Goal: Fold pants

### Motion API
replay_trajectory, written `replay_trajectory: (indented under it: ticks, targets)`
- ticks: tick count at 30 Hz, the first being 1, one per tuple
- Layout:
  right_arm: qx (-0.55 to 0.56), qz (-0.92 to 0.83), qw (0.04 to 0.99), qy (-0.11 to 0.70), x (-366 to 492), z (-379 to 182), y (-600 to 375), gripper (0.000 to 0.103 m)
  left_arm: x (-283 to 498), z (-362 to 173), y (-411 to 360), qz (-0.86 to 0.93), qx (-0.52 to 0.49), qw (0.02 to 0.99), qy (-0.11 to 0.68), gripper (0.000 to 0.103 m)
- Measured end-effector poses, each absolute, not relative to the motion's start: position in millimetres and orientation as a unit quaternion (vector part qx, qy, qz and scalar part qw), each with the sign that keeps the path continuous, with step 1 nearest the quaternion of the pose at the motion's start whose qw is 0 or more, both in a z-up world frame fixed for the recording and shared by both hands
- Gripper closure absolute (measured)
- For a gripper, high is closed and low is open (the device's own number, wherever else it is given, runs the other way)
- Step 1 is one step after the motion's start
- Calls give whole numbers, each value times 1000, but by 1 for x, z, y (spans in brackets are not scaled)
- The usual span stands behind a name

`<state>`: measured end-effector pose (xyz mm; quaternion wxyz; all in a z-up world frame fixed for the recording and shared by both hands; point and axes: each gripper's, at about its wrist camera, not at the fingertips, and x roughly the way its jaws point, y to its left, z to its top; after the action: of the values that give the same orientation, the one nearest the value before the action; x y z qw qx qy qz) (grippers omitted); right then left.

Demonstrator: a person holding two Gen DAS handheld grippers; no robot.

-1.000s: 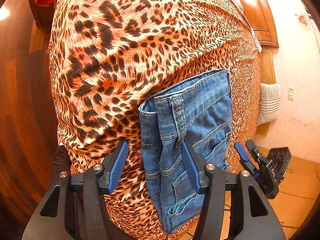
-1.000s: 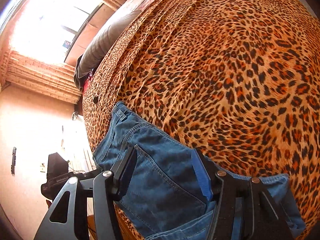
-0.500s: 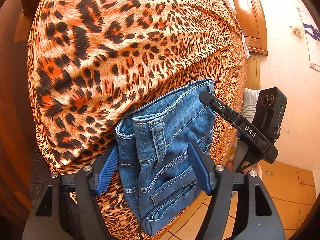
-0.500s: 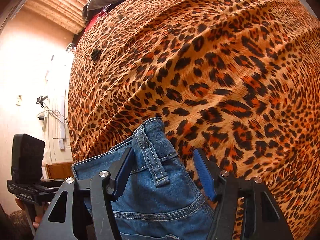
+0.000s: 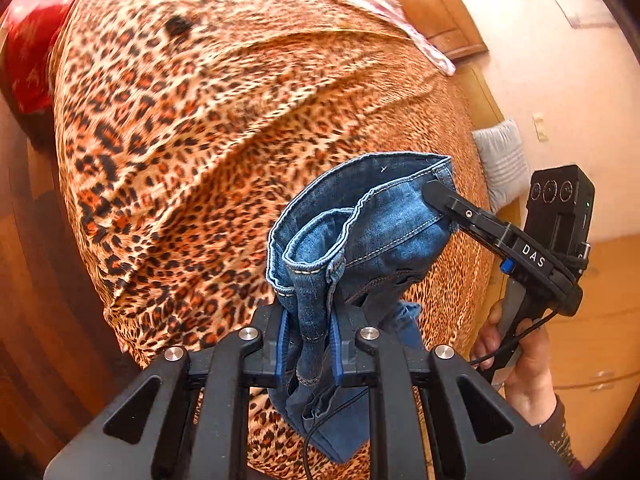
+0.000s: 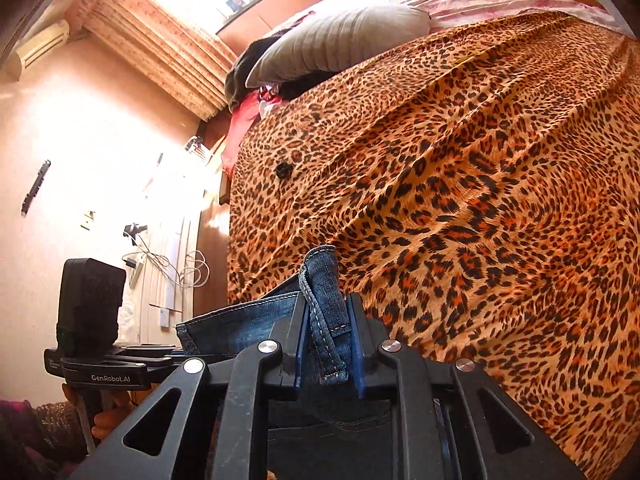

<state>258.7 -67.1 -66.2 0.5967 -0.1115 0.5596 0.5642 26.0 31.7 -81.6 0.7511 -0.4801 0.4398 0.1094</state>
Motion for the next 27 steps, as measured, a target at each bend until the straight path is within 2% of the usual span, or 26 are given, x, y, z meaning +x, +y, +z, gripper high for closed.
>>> replay_trajectory:
  ticks: [4, 8, 12, 15, 18, 20, 23, 24, 26, 27]
  targets:
    - [-36, 564, 623, 541, 262, -28, -135, 86, 35, -31, -23, 69, -384, 807, 444, 89]
    - [25, 544, 648, 532, 260, -18, -223, 86, 49, -15, -87, 0, -302, 831, 467, 89]
    - [72, 486, 671, 556, 250, -43, -316, 84, 69, -43, -155, -85, -254, 807, 526, 89]
    - [74, 423, 686, 588, 237, -82, -370, 79, 80, -95, -207, -137, -229, 754, 601, 86]
    - [57, 355, 690, 628, 221, -123, -412, 77, 71, -133, -246, -151, -159, 709, 670, 85]
    - [51, 319, 693, 645, 212, -135, -436, 77, 57, -128, -247, -162, -133, 714, 668, 82]
    - [89, 304, 704, 636, 207, -128, -466, 76, 39, -115, -219, -183, -199, 704, 656, 79]
    - [111, 305, 706, 629, 209, -123, -473, 74, 36, -113, -208, -180, -224, 702, 652, 78]
    - [168, 317, 700, 618, 214, -117, -478, 56, 36, -109, -187, -153, -271, 705, 637, 76]
    - [196, 324, 693, 613, 216, -117, -476, 44, 39, -110, -179, -135, -291, 706, 631, 70]
